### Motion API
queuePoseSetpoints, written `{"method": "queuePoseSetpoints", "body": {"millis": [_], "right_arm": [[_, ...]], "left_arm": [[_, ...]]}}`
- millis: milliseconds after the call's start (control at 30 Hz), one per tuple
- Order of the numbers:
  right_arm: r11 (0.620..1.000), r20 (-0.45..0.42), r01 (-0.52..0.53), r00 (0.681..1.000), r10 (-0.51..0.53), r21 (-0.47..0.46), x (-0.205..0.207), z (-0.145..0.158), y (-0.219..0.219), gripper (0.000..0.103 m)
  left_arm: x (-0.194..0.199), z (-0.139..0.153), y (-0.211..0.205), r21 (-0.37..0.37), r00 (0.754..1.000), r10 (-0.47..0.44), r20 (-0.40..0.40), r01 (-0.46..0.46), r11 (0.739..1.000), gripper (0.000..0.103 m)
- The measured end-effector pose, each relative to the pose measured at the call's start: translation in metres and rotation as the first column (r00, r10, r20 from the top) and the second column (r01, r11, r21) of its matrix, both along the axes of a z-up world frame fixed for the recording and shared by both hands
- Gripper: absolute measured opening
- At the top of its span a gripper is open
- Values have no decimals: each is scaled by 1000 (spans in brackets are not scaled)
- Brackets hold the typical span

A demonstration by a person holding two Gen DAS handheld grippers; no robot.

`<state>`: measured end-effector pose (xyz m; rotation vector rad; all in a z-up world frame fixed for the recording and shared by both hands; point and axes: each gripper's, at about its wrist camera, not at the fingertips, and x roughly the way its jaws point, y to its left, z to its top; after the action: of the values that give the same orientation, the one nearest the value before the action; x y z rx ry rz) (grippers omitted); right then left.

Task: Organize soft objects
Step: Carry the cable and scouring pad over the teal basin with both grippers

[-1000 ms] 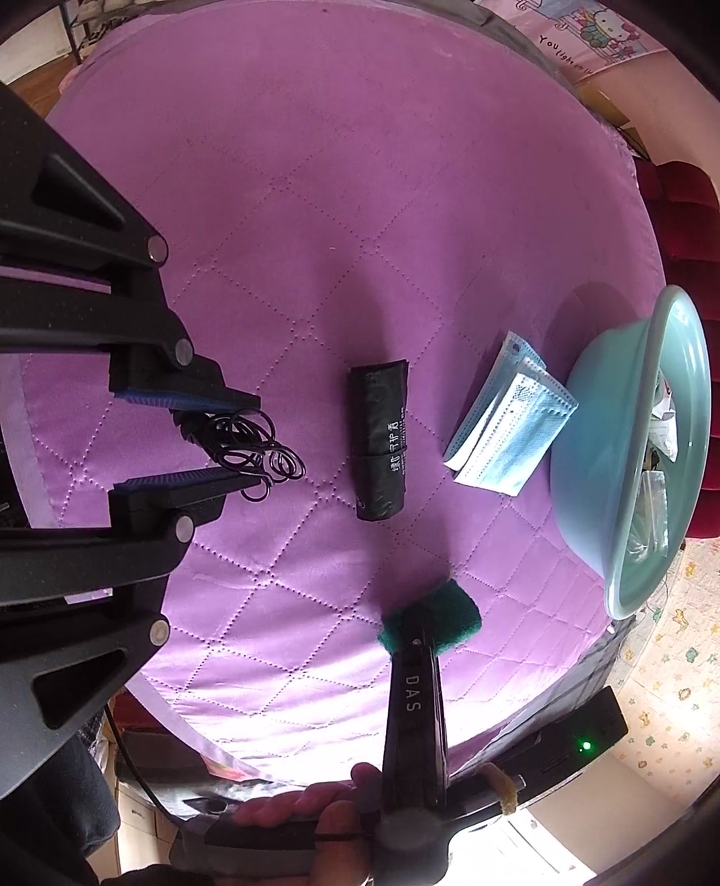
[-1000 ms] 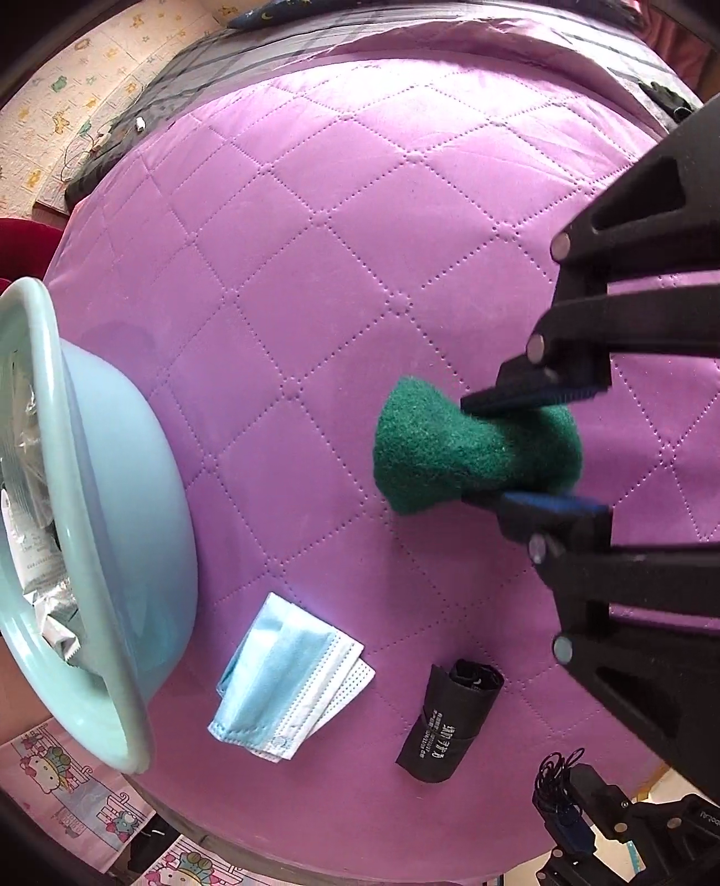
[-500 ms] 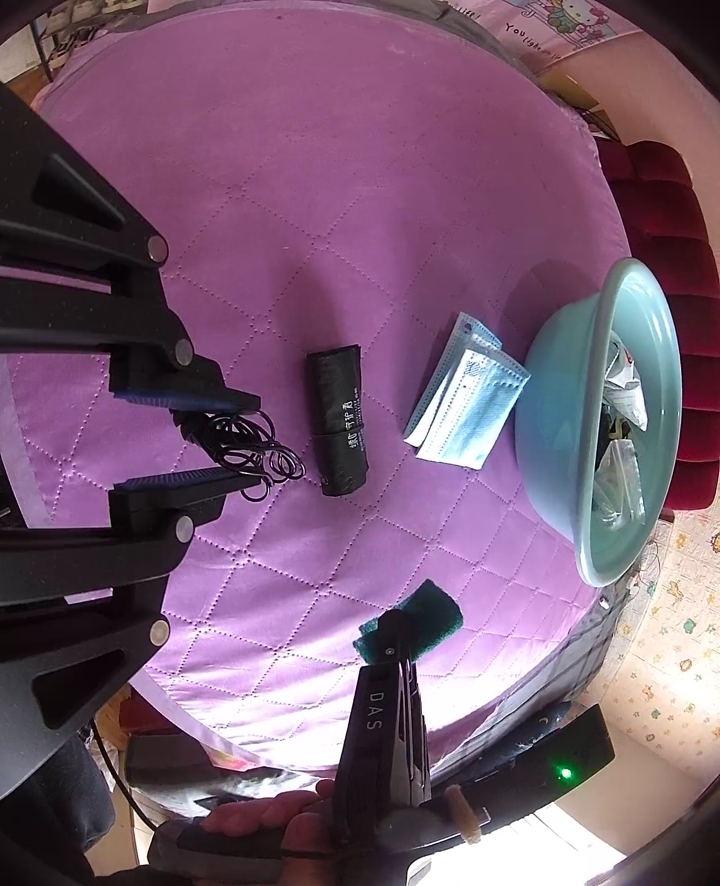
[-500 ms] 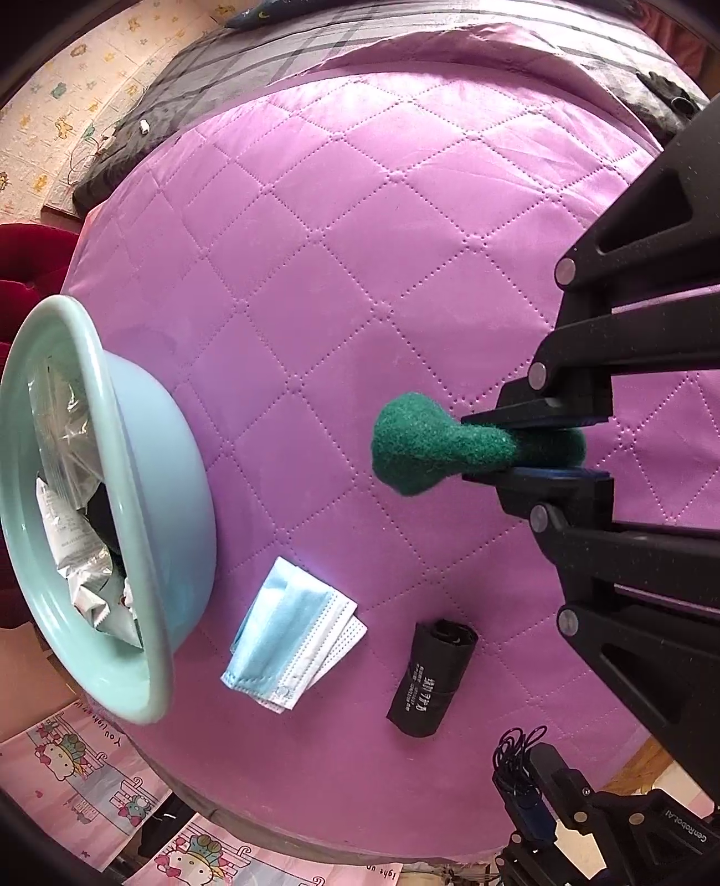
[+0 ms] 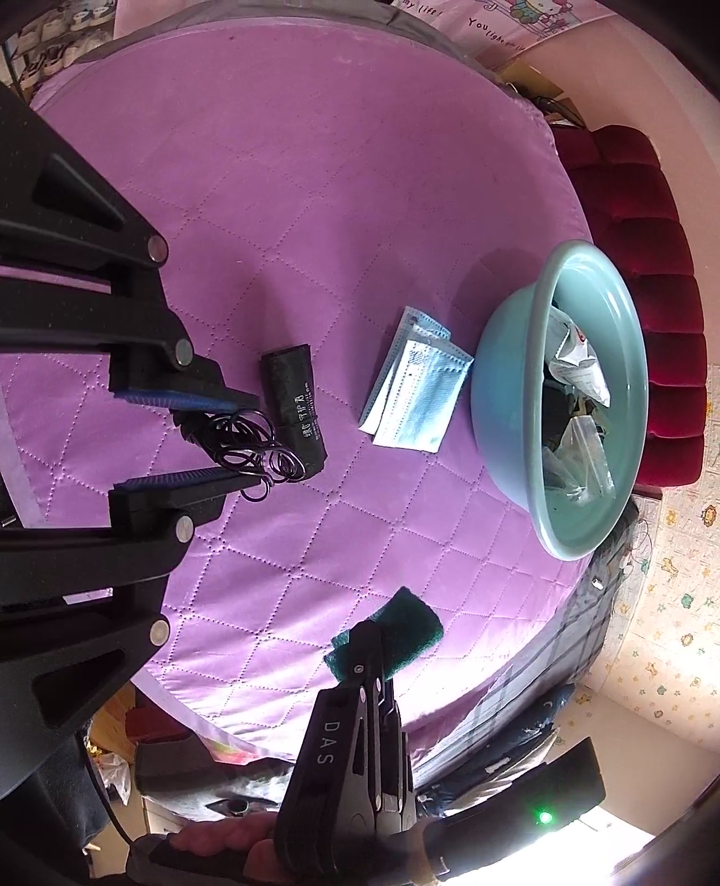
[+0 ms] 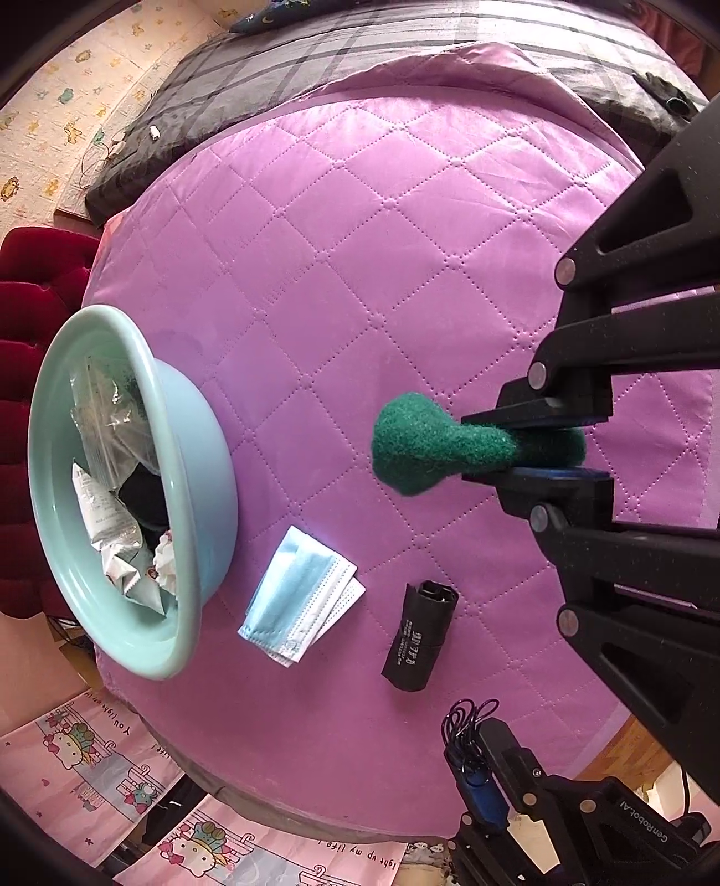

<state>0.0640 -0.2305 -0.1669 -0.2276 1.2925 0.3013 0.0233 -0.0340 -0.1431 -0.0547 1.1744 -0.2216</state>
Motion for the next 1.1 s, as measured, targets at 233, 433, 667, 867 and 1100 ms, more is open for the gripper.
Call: {"method": "queuePoseSetpoints", "body": {"millis": [233,433,667,867,1100], "right_arm": [[1000,32,-22,999,22,10,-9,31,5,9],[999,62,-42,997,41,21,-7,57,9,11],[998,104,-56,993,52,33,2,84,16,11],[996,130,-71,989,63,55,16,101,22,12],[994,151,-92,985,81,65,38,114,31,12]], "left_arm": [[6,16,-2,6,1000,-24,13,23,1000,21],[16,35,-5,18,999,-41,36,40,999,21],[29,58,-7,12,995,-69,70,68,998,21],[44,73,-6,13,992,-80,100,79,997,21],[67,85,-2,24,988,-89,127,86,996,21]]}}
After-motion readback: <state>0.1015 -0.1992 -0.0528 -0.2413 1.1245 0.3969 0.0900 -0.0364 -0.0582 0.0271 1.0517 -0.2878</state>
